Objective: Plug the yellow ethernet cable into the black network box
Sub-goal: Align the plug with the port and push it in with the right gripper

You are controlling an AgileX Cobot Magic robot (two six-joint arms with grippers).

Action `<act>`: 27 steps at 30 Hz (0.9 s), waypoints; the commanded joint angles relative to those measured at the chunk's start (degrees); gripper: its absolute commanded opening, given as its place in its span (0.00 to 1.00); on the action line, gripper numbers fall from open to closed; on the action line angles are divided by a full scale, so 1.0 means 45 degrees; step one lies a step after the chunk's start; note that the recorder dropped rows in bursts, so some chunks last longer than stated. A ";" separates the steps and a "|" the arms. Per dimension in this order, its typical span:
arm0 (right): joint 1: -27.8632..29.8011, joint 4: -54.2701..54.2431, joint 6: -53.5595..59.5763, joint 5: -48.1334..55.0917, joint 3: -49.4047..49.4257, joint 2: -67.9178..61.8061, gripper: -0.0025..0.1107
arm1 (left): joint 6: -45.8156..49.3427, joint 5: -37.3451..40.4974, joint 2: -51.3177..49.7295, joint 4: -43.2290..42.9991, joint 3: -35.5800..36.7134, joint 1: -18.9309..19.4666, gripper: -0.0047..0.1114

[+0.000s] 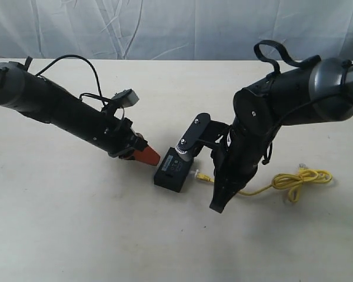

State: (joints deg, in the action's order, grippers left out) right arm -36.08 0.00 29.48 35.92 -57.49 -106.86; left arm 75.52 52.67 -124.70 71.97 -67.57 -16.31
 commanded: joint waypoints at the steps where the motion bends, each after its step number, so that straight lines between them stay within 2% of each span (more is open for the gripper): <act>1: -0.0001 0.0269 -0.0205 -0.0276 0.0026 -0.0573 0.01 | 0.0058 -0.0108 0.0008 0.0082 -0.0079 -0.0073 0.04; 27: -0.0001 0.0215 -0.0241 -0.0561 0.0002 0.0061 0.01 | 0.0034 -0.0240 0.0008 0.0107 -0.0079 -0.0073 0.04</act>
State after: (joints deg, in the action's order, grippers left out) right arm -36.08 0.75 28.47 33.43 -57.49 -107.03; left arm 75.62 51.09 -124.70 72.07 -67.57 -16.42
